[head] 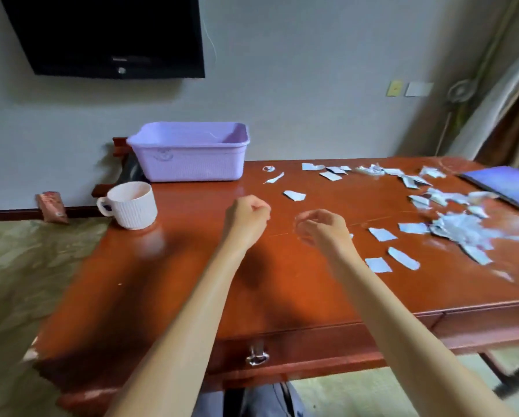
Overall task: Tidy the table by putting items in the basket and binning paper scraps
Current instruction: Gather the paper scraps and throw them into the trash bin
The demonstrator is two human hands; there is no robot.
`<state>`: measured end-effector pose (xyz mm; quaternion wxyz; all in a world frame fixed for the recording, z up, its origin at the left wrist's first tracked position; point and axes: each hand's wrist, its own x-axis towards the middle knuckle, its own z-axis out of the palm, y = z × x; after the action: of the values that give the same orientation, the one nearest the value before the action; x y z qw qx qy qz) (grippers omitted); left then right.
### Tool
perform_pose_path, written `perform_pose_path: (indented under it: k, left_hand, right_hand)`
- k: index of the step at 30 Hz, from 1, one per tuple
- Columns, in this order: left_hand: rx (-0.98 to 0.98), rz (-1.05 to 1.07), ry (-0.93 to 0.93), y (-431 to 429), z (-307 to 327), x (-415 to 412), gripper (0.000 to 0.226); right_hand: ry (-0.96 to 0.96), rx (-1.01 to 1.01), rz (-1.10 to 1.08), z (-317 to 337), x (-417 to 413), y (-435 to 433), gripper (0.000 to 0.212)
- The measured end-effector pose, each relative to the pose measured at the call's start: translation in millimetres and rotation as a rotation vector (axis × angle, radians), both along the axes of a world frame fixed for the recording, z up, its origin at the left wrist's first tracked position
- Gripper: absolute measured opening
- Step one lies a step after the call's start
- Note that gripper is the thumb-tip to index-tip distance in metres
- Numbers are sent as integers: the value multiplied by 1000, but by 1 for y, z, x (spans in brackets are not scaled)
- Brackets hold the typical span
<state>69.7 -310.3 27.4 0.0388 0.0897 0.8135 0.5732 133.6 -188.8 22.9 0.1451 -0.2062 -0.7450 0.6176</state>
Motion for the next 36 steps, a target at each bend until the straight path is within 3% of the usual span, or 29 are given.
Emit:
perform_pose_path:
  k: [4, 9, 12, 15, 19, 23, 26, 32, 36]
  left_hand:
    - [-210, -174, 13, 70, -7, 8, 18]
    - [-441, -313, 77, 129, -16, 14, 20]
    - [-544, -325, 109, 155, -20, 15, 34]
    - [-653, -314, 140, 172, -29, 10, 47]
    - [-772, -274, 143, 183, -44, 4, 45]
    - [-737, -248, 163, 187, -47, 1, 31]
    - [-703, -265, 155, 188, -44, -1, 29]
    - [-651, -270, 187, 191, -38, -1, 28]
    - [-621, -286, 203, 196, -38, 2, 24]
  right_hand:
    - [-64, 103, -176, -13, 17, 76, 14]
    - [-328, 420, -152, -28, 33, 133, 26]
    - [-478, 607, -56, -30, 42, 146, 40]
    - [-527, 734, -24, -34, 46, 149, 37]
    - [-513, 703, -23, -37, 43, 150, 37]
    - [-426, 552, 5, -36, 35, 155, 26]
    - [-376, 485, -69, -30, 34, 170, 32]
    - [-609, 570, -5, -19, 41, 204, 45]
    - [-653, 613, 31, -21, 43, 202, 47]
